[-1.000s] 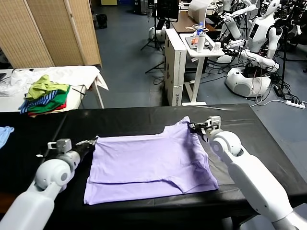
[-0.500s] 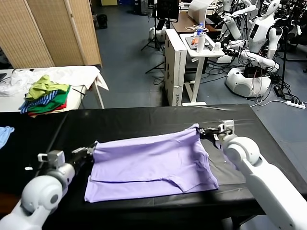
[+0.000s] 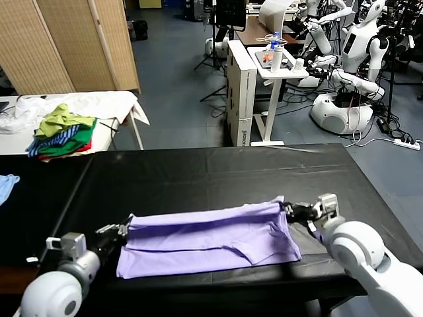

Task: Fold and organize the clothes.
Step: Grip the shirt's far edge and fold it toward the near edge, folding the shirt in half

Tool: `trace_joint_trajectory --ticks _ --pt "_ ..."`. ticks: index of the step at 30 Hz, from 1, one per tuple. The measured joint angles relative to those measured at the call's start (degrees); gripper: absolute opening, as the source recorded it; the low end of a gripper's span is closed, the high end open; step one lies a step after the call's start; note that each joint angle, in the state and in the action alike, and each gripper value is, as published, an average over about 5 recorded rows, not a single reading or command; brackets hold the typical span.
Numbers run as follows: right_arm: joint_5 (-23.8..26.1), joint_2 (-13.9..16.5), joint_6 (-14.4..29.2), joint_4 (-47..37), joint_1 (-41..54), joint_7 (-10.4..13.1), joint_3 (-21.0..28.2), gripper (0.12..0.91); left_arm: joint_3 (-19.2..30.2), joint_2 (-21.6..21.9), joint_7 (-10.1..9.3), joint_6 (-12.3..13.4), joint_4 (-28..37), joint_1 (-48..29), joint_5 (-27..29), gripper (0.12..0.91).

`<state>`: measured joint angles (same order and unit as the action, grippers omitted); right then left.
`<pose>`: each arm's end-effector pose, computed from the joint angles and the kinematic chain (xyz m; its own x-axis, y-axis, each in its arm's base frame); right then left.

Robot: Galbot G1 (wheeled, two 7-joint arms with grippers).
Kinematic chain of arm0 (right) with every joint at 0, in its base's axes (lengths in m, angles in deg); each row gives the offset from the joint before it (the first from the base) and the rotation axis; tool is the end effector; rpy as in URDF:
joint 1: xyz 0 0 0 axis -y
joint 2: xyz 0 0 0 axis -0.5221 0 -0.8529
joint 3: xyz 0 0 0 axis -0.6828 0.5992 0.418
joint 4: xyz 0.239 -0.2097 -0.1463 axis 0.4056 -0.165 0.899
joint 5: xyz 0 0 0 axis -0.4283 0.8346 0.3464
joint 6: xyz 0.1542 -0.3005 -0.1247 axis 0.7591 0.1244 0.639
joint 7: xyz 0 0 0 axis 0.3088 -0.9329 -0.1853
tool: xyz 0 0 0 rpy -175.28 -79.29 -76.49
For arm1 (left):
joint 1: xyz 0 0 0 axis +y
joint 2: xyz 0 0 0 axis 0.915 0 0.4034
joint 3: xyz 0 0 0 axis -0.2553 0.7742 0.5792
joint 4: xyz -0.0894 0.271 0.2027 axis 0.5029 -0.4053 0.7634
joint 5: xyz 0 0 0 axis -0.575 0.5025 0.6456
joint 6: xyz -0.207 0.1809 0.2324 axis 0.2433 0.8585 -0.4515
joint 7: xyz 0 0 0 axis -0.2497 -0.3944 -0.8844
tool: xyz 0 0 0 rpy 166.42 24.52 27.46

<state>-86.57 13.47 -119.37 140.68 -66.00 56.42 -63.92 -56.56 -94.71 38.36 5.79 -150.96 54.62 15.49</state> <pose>0.2773 -0.0809 -0.2040 -0.7163 -0.2522 0.6506 -0.3296 0.9441 0.0031 0.1990 0.1037 -0.2282 -0.8526 0.1267 0.5070 0.1261 0.9914 -0.0356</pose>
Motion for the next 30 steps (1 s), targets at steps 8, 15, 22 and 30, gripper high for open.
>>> trace_joint_trajectory --ticks 8,15,22,30 --pt "0.8 0.0 0.0 0.2 -2.1 -0.1 0.2 0.155 0.1 -2.0 0.39 0.7 -0.5 3.8 3.3 0.147" --pt "0.9 0.1 0.0 0.1 -2.8 -0.9 0.2 0.160 0.2 -2.8 0.67 1.1 0.0 5.4 6.0 0.147" --pt "-1.0 1.1 0.0 2.2 -4.3 -2.7 -1.2 0.393 0.2 -3.6 0.05 0.5 -0.1 6.4 6.9 0.228" --pt "-5.5 2.4 0.0 7.5 -9.4 -2.5 -8.2 0.854 -0.3 -5.3 -2.02 -0.6 -2.4 8.1 7.9 0.720"
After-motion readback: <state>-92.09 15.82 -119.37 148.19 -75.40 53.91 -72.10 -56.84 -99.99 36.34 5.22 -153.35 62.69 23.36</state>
